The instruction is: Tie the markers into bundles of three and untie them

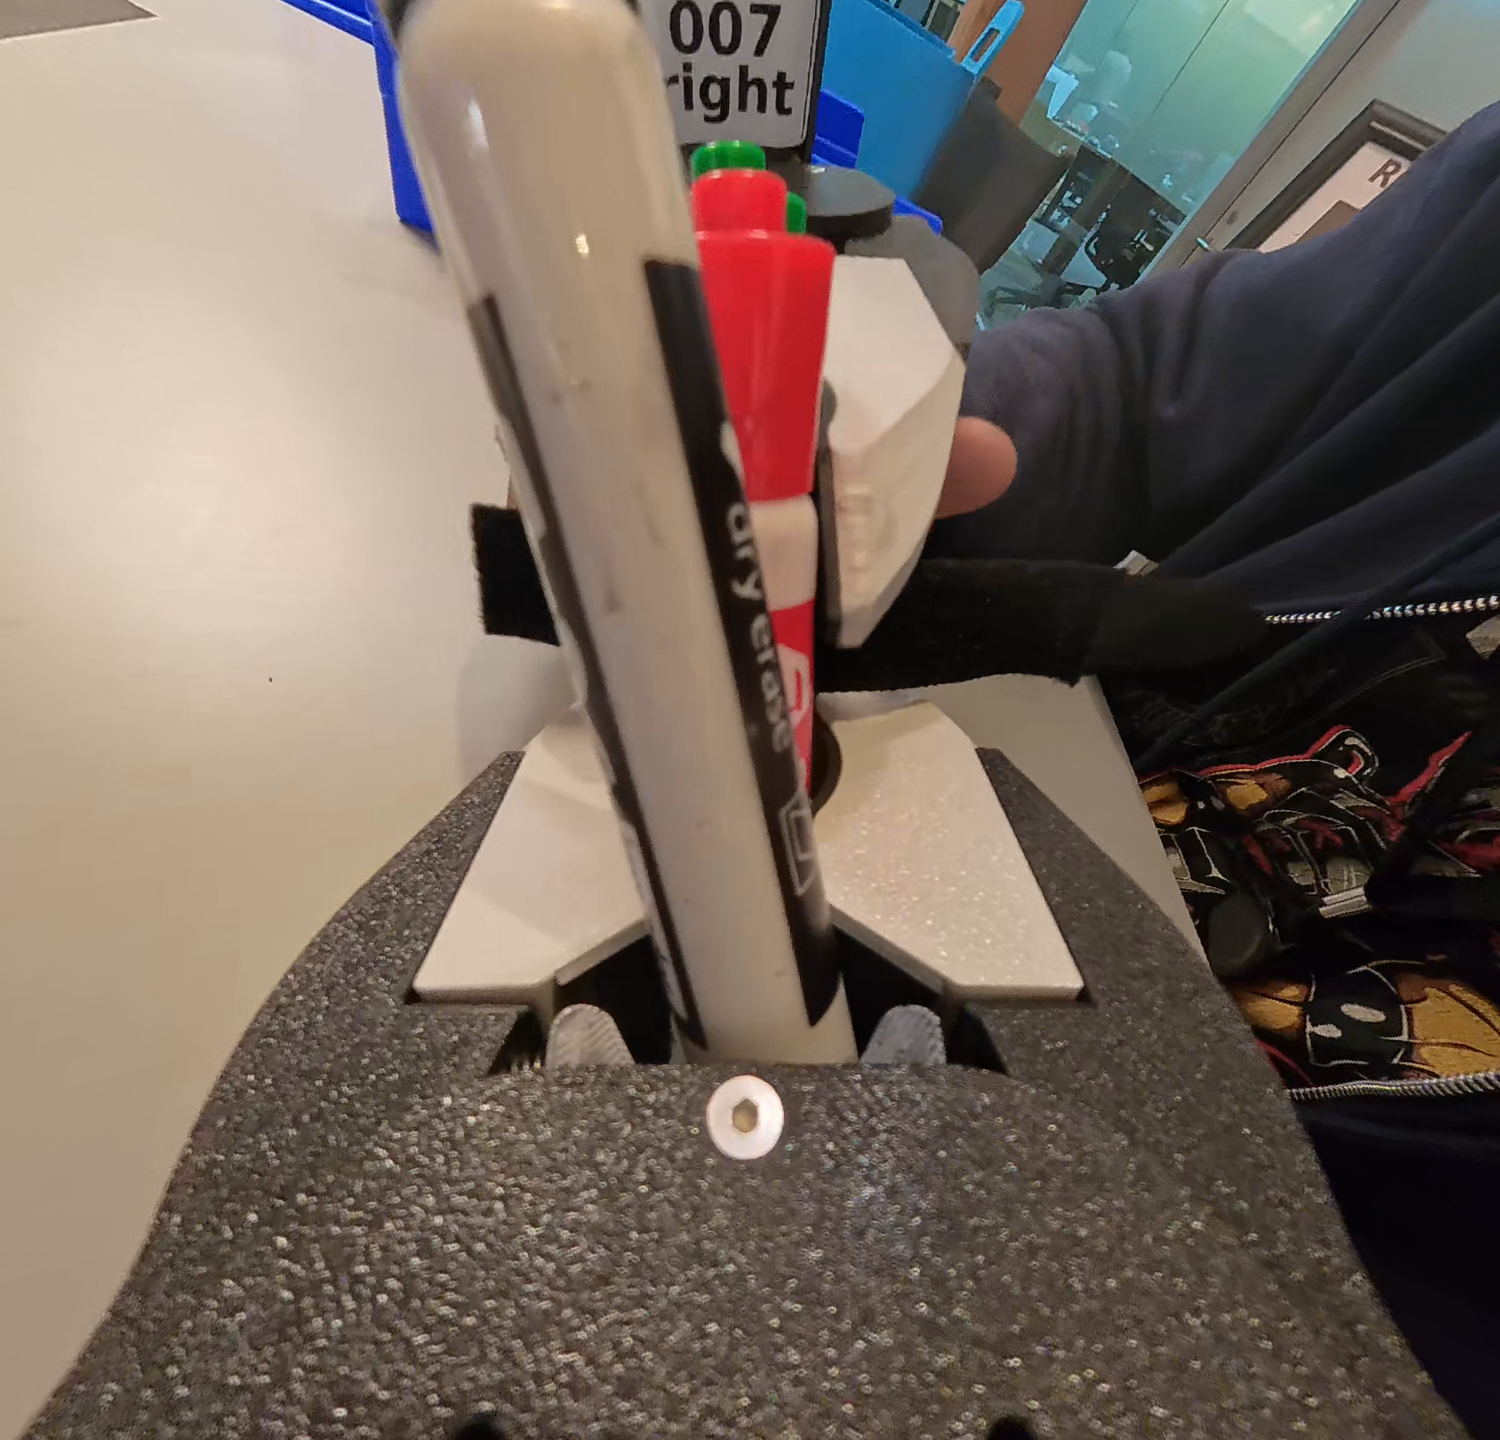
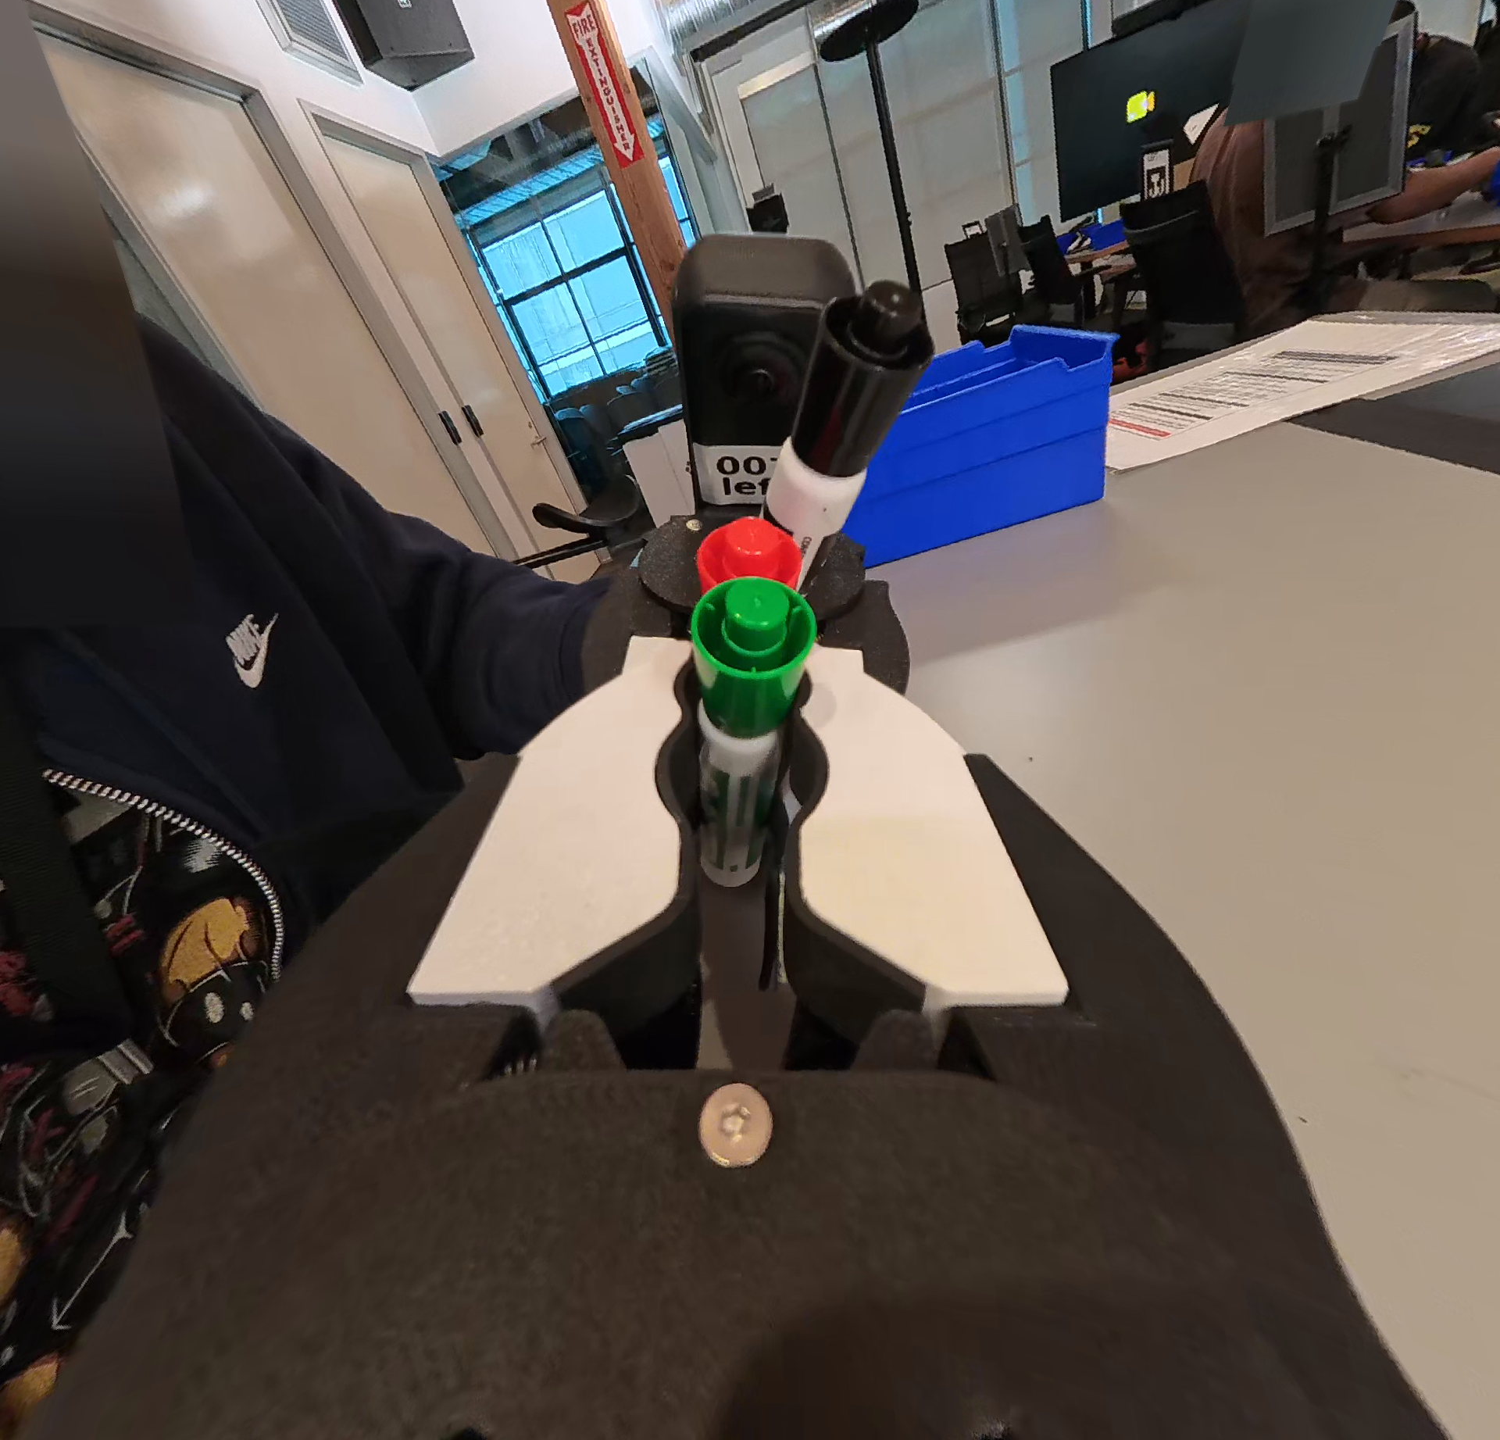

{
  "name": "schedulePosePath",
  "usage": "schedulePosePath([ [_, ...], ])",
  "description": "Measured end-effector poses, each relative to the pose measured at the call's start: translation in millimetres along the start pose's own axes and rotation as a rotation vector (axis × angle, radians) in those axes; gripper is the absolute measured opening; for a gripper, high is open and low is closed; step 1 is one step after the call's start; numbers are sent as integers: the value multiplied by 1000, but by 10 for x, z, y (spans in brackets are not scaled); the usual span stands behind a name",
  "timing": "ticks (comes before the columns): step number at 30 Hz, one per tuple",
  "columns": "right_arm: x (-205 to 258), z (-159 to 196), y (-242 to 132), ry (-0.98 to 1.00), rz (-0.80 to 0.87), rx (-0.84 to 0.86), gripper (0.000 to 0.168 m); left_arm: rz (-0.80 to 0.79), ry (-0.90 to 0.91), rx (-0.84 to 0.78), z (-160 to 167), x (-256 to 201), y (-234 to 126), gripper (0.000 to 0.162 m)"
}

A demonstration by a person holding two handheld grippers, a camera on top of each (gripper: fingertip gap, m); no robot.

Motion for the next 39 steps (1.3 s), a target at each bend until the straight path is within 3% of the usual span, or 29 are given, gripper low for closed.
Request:
schedulePosePath([
  [15, -2, 84, -1, 75, 23, 3, 17, -1, -17, 54, 31, -1, 25, 20],
  [39, -48, 64, -38, 138, 39, -50, 17, 0, -37, -4, 2, 23, -5, 20],
])
Point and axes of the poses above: each gripper's, where its closed fingertips meet, y out along the fingers, z out of its underside, x = y × z across the jaws, the point moved 10 cm from there along -y, back along the fingers, and after that the axes turned 15 degrees about -x, right-handed, at the moved point
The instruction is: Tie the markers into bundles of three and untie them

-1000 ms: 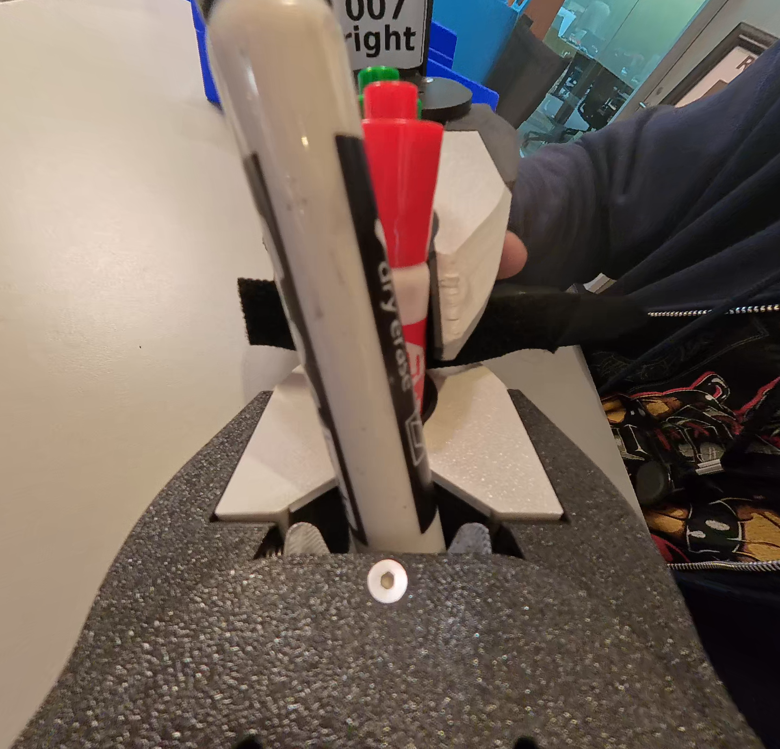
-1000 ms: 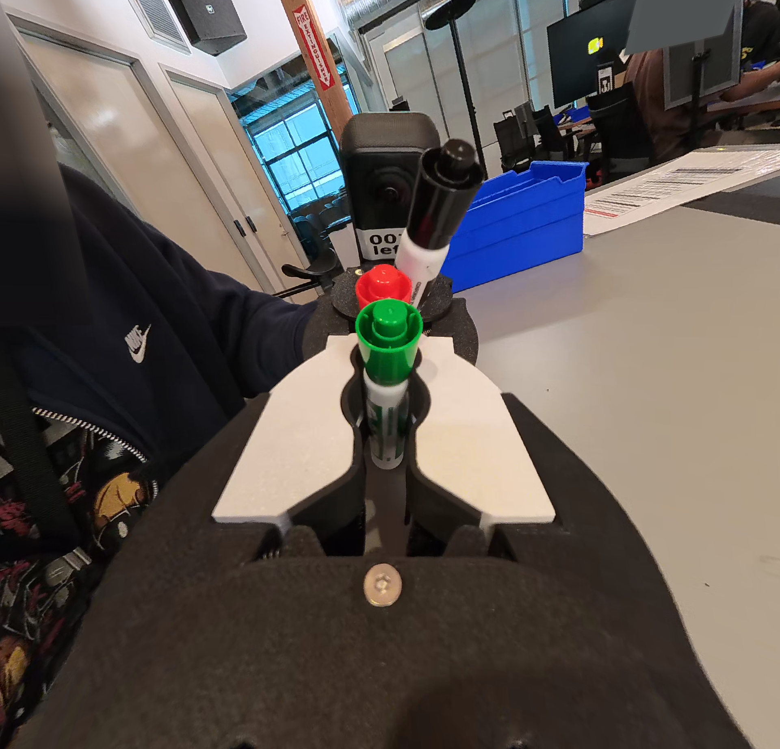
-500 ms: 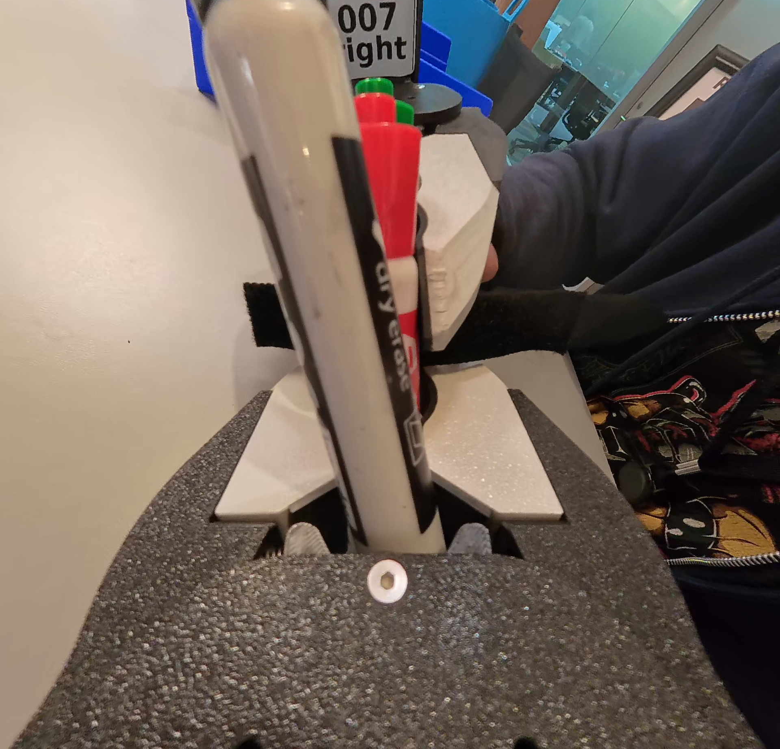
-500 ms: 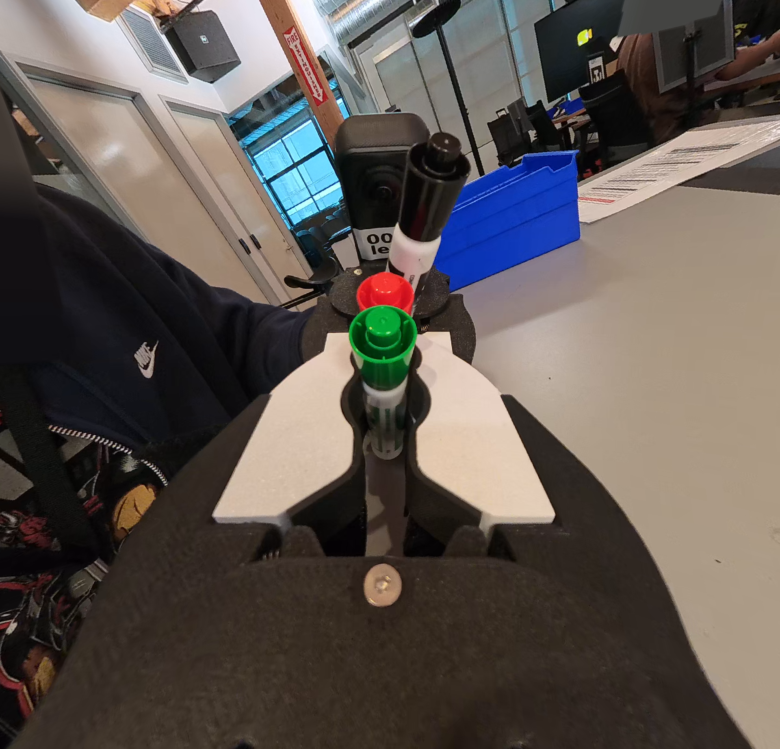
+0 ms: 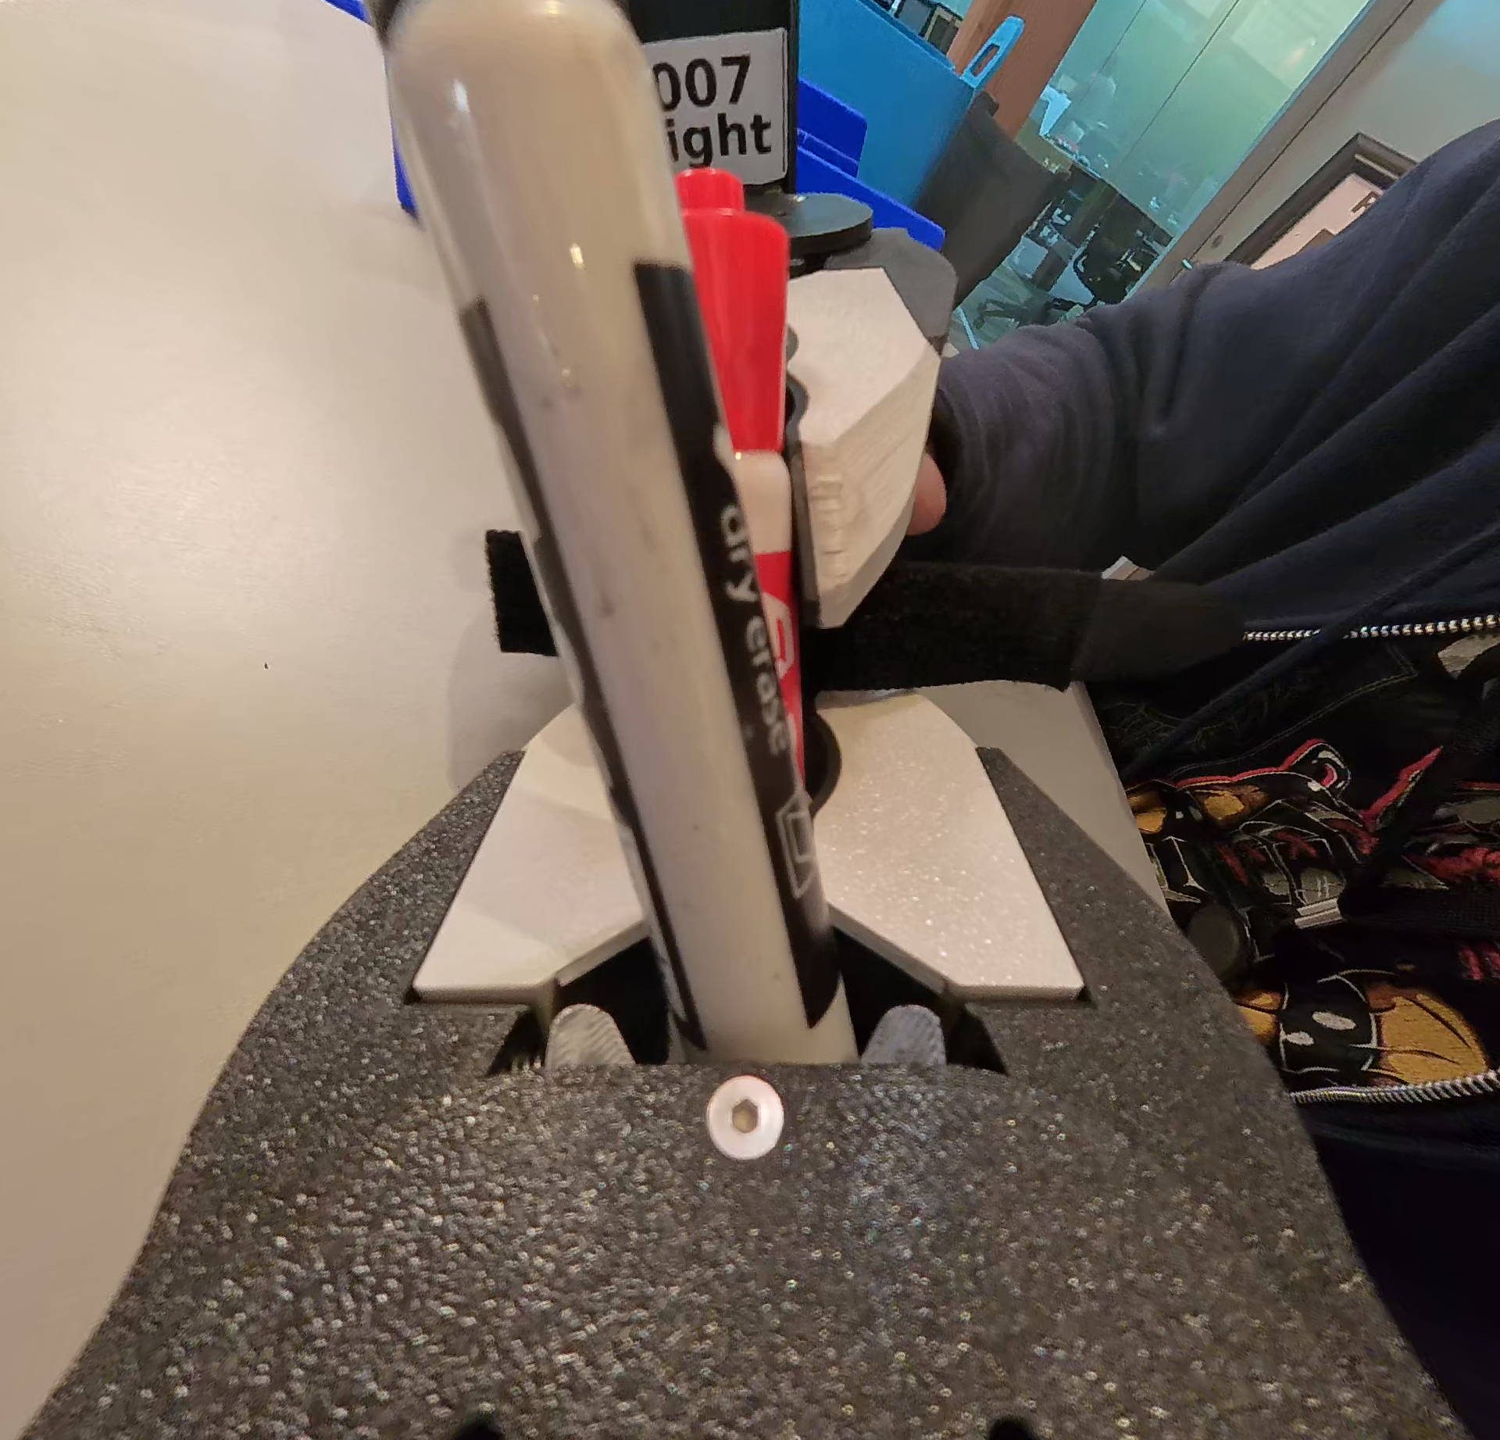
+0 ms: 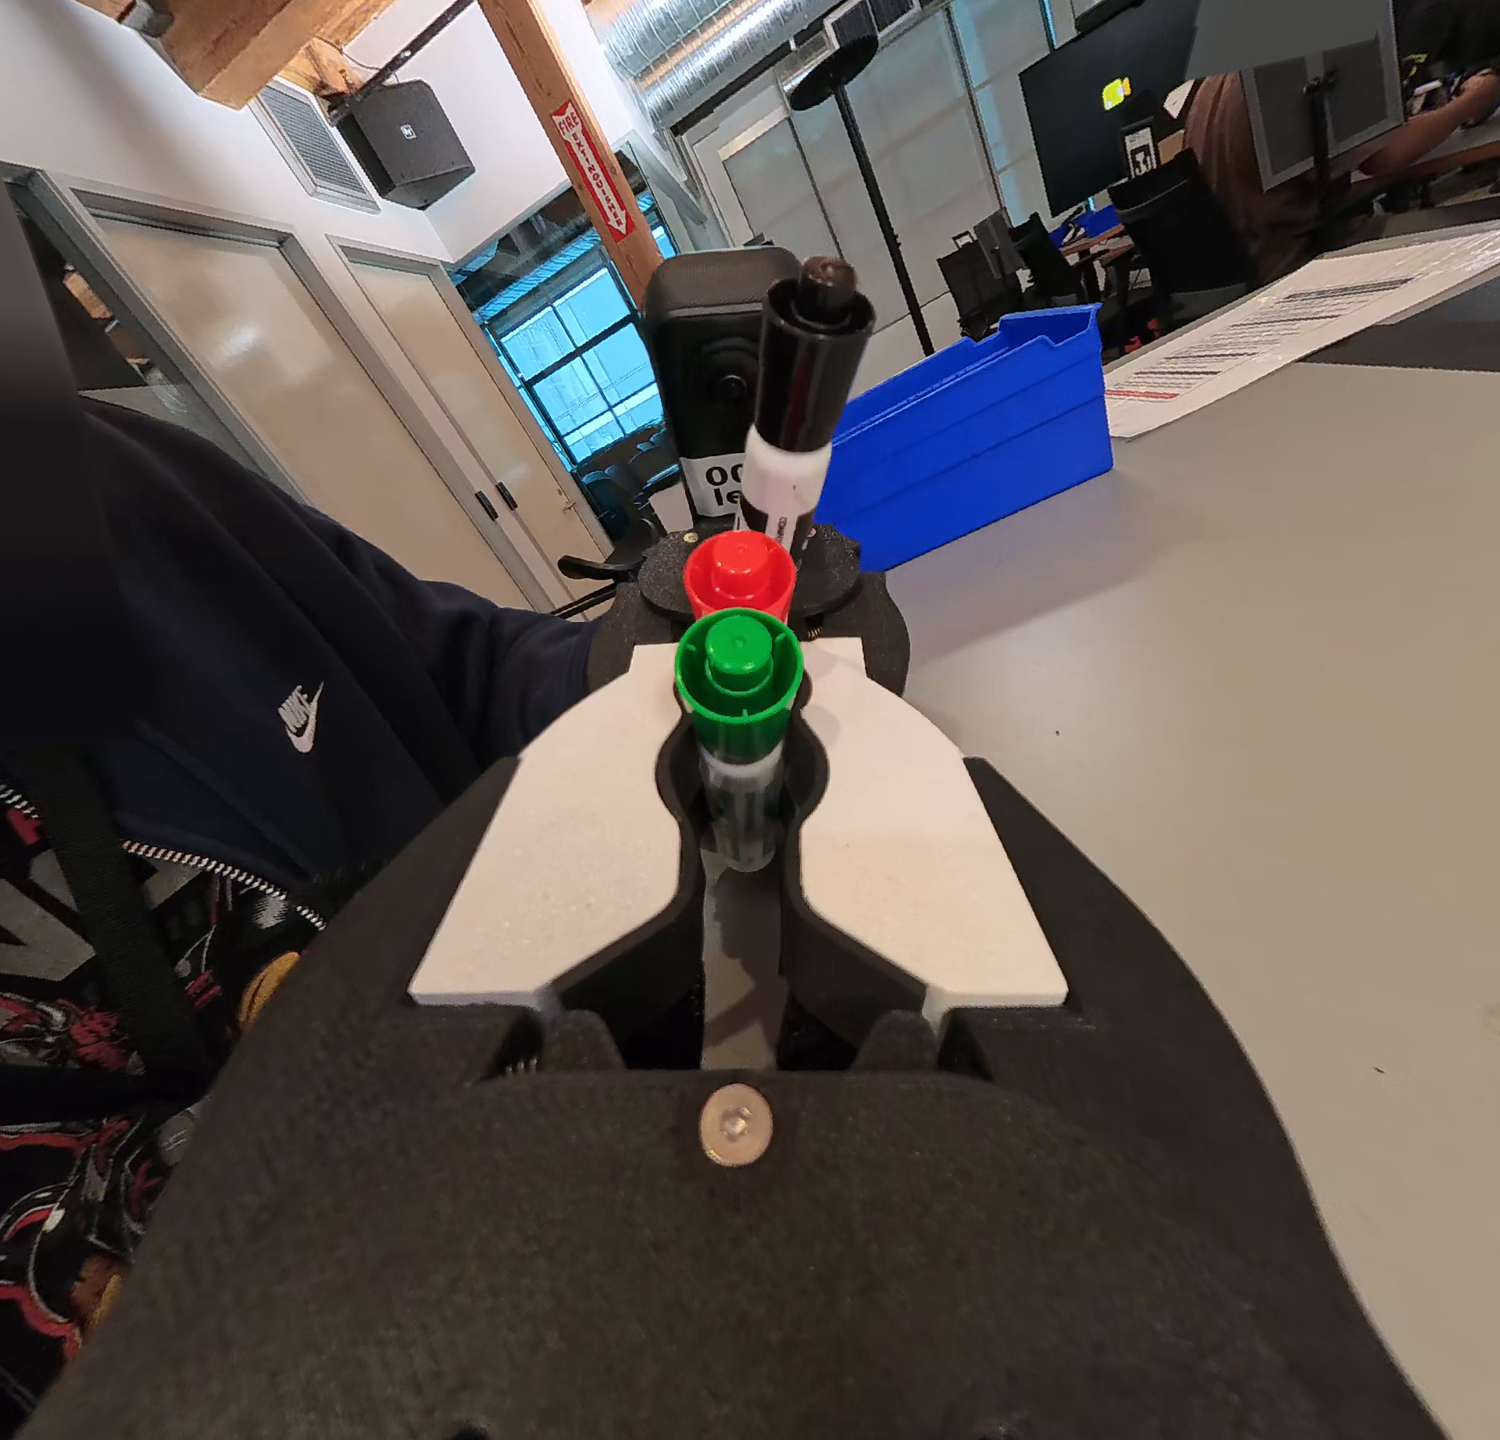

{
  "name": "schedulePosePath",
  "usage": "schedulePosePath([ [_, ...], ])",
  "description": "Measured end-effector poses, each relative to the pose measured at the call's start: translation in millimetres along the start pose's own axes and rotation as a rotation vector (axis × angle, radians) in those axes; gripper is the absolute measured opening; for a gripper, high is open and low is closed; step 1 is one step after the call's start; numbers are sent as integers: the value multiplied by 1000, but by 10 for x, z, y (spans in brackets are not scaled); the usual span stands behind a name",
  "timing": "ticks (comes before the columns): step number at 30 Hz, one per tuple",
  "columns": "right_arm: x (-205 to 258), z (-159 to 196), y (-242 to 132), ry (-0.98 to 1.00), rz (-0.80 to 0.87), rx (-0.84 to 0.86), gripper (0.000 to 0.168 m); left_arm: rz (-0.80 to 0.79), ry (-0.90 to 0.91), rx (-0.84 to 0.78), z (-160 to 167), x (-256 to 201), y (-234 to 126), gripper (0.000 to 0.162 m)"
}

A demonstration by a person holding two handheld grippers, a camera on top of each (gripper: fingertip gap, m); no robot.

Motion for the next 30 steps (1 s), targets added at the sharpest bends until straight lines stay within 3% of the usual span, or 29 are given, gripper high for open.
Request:
schedulePosePath([
  [11, 3, -23, -31, 15, -71, -18, 21, 34, -7, -18, -26, -23, -18, 19],
  [17, -33, -184, -123, -67, -65, -13, 45, 57, -89, -23, -39, 20, -61, 19],
  [21, 3, -336, -201, -378, 62, 163, 54, 28, -132, 13, -26, 69, -81, 19],
  [25, 151, -422, -250, -925, 205, 433, 65, 31, -180, 49, -17, 107, -116, 19],
  [30, 432, -392, -157, -1375, 163, 646, 75, 19, -200, 94, -7, 119, -131, 19],
])
Point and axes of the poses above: each gripper's, where its closed fingertips meet, y out along the fingers, z out of its underside, x = y × z across the jaws, the point moved 10 cm from there along -y, back along the fingers, and after that the axes turned 15 degrees about -x, right-handed, at the moved point
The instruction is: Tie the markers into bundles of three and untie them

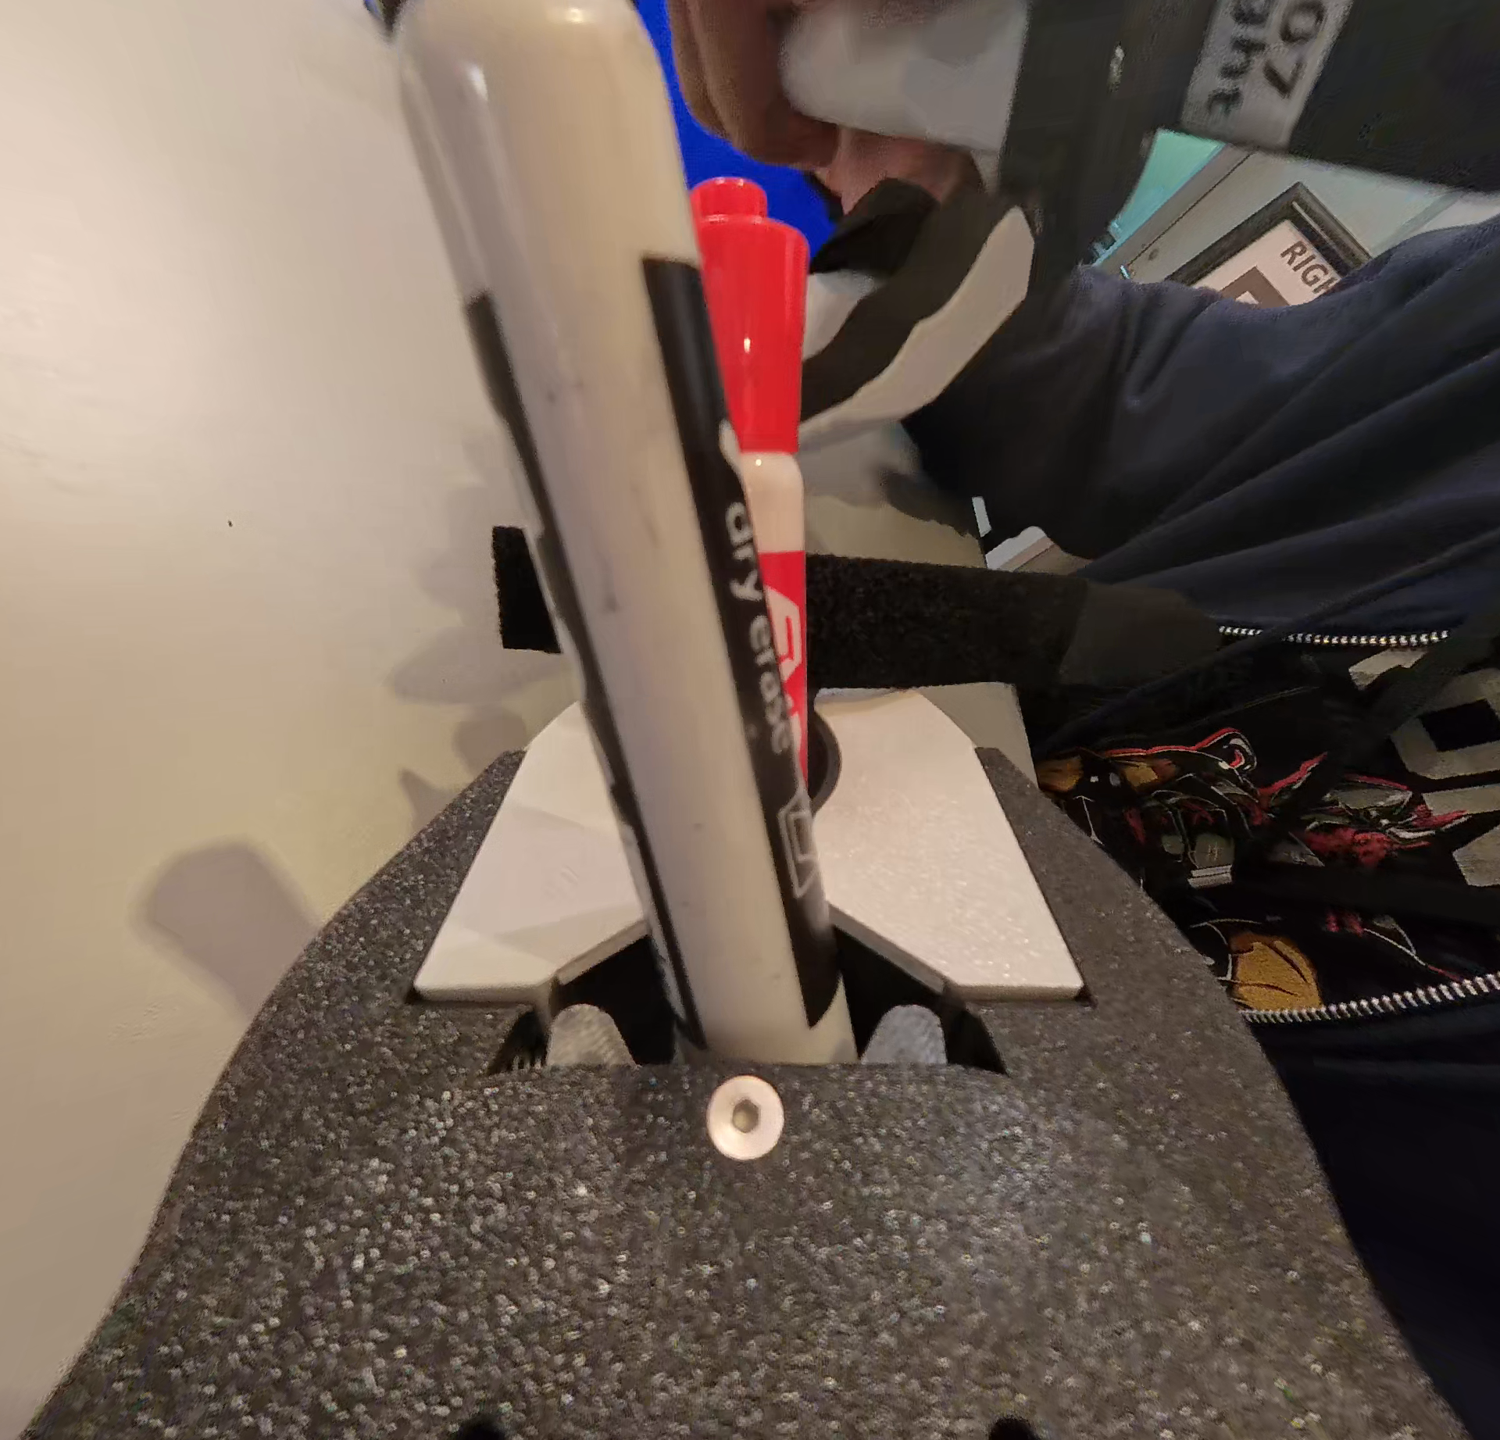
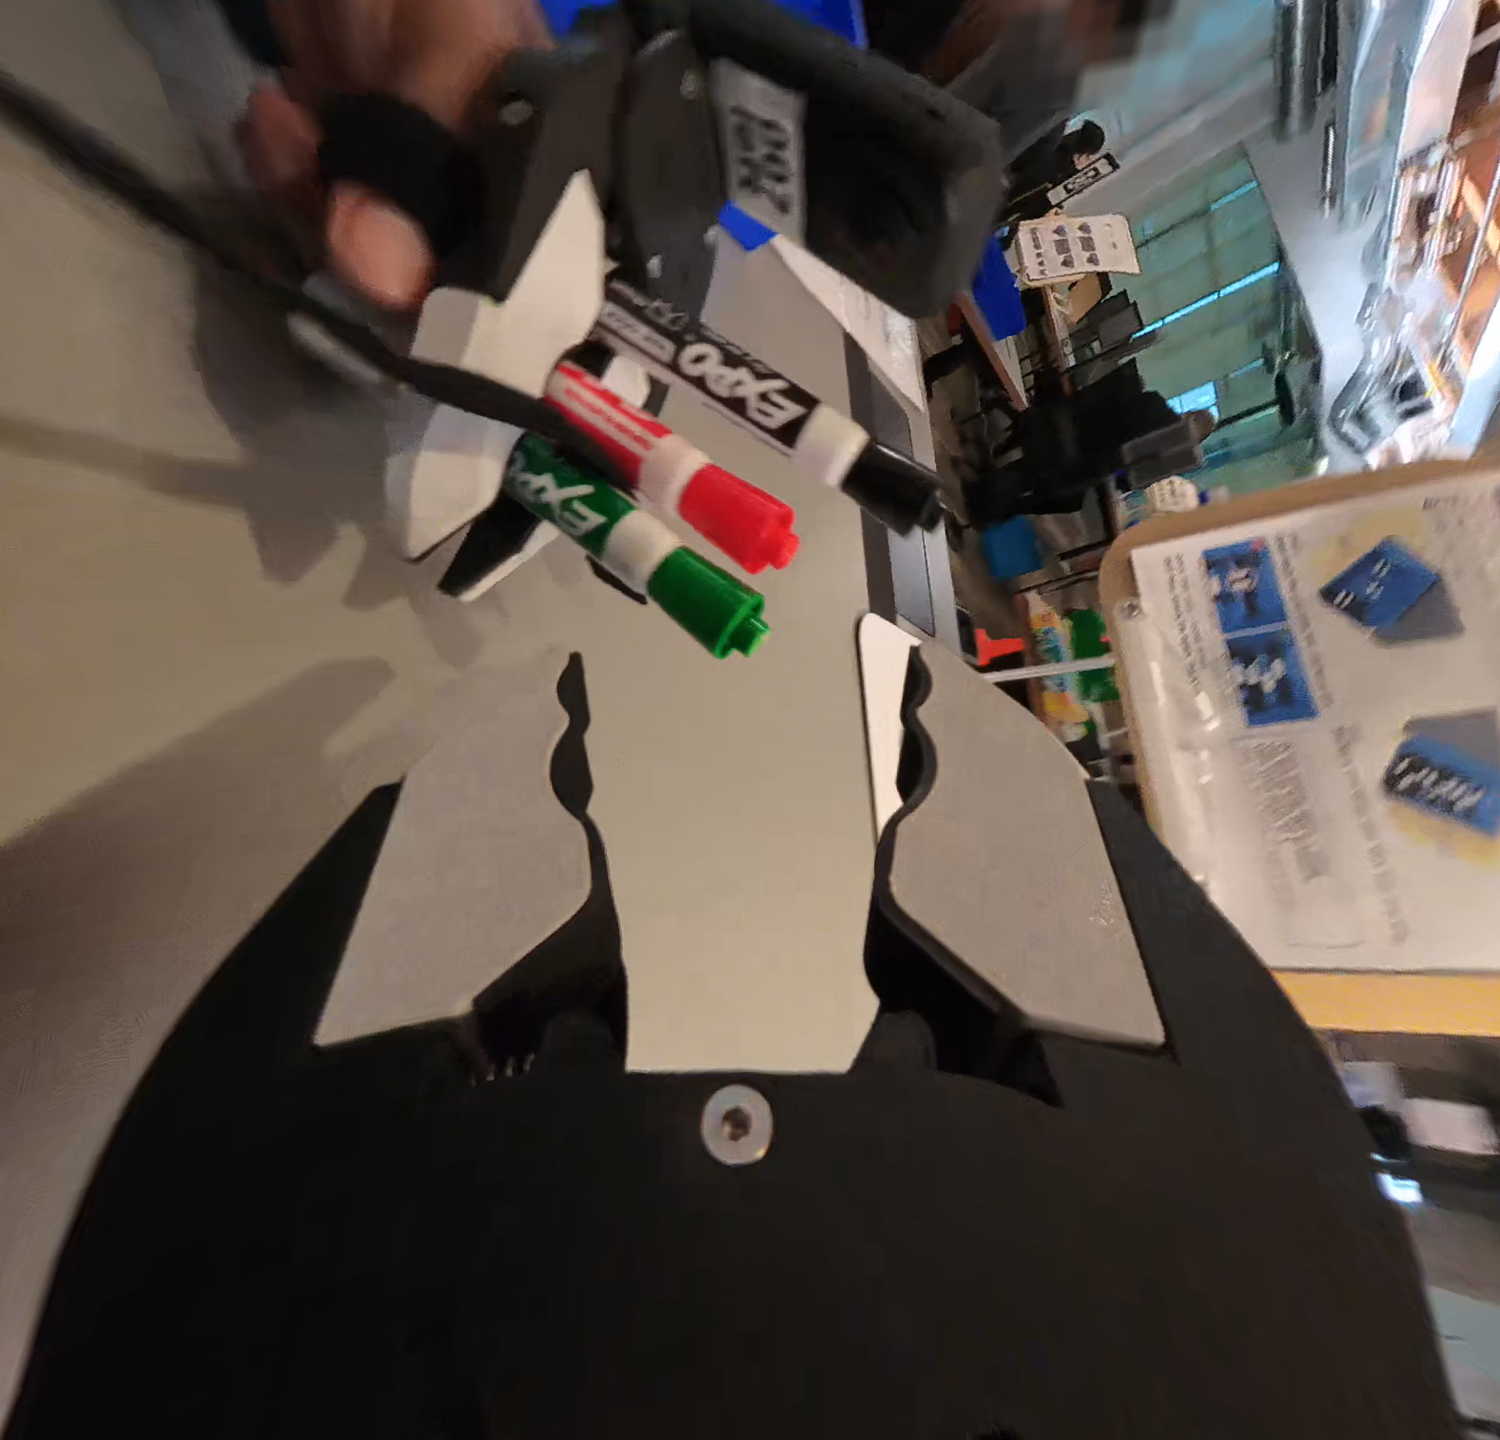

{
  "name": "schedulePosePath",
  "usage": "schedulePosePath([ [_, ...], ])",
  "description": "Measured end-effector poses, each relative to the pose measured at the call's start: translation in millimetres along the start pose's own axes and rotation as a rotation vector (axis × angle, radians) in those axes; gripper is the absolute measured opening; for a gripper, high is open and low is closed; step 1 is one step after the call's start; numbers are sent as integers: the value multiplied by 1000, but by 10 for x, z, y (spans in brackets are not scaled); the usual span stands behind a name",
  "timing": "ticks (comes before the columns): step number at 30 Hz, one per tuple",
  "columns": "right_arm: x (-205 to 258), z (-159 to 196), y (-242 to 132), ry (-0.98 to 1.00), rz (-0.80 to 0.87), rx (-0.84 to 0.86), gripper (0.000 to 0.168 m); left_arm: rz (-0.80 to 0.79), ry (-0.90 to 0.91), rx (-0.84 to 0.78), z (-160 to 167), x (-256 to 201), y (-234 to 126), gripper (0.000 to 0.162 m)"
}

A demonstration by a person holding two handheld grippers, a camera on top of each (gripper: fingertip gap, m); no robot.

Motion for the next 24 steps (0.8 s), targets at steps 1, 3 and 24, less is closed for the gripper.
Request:
schedulePosePath([
  [1, 53, -45, 33, -78, -29, 33, 76, -4, -2, 10, 3, -4, 2, 19],
  [3, 171, -105, 112, -209, -87, 93, 76, -31, 6, 36, 10, -8, 8, 19],
  [24, 620, -57, 515, -579, -159, 217, 58, -179, 101, 237, 107, -50, 77, 19],
])
Point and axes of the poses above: each gripper's, where its closed fingertips meet, y out along the fingers, z out of its underside, x = y × z across the jaws, the point moved 10 cm from there along -y, back along the fingers, and after that the axes turned 15 degrees about -x, right-handed, at the moved point
